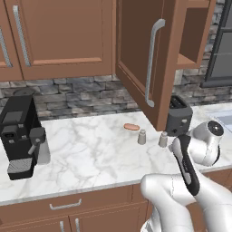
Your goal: Pick the shaker and shaker from the counter and place them in the cabinet.
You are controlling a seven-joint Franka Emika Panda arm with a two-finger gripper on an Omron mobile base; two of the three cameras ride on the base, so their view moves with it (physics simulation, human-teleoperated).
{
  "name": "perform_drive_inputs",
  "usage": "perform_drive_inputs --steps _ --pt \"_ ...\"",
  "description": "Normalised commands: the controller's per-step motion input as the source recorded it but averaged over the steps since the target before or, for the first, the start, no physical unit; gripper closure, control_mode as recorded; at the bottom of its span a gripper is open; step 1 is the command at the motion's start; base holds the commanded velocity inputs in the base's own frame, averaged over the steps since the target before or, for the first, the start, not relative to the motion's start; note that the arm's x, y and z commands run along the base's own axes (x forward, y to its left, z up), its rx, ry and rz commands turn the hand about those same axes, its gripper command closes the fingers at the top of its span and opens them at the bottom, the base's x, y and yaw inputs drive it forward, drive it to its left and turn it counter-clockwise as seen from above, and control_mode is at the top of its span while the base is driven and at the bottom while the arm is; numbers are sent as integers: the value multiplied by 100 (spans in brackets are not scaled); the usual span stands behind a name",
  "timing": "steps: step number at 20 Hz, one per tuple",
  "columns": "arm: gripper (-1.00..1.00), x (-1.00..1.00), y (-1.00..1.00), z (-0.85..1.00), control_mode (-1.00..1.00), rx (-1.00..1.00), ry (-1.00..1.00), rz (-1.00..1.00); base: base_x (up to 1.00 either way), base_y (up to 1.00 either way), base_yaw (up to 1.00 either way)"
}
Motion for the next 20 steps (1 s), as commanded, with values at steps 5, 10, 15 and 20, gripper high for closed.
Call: perform_drive_inputs --steps 5,10,15,20 --pt "-100 0 -17 0 -100 10 -8 2 0 0 0" --pt "-100 -2 -12 0 -100 11 -11 2 0 0 0" --pt "-100 -9 -18 0 -100 11 -16 3 0 0 0" --pt "-100 -8 -10 0 -100 7 -17 2 0 0 0"
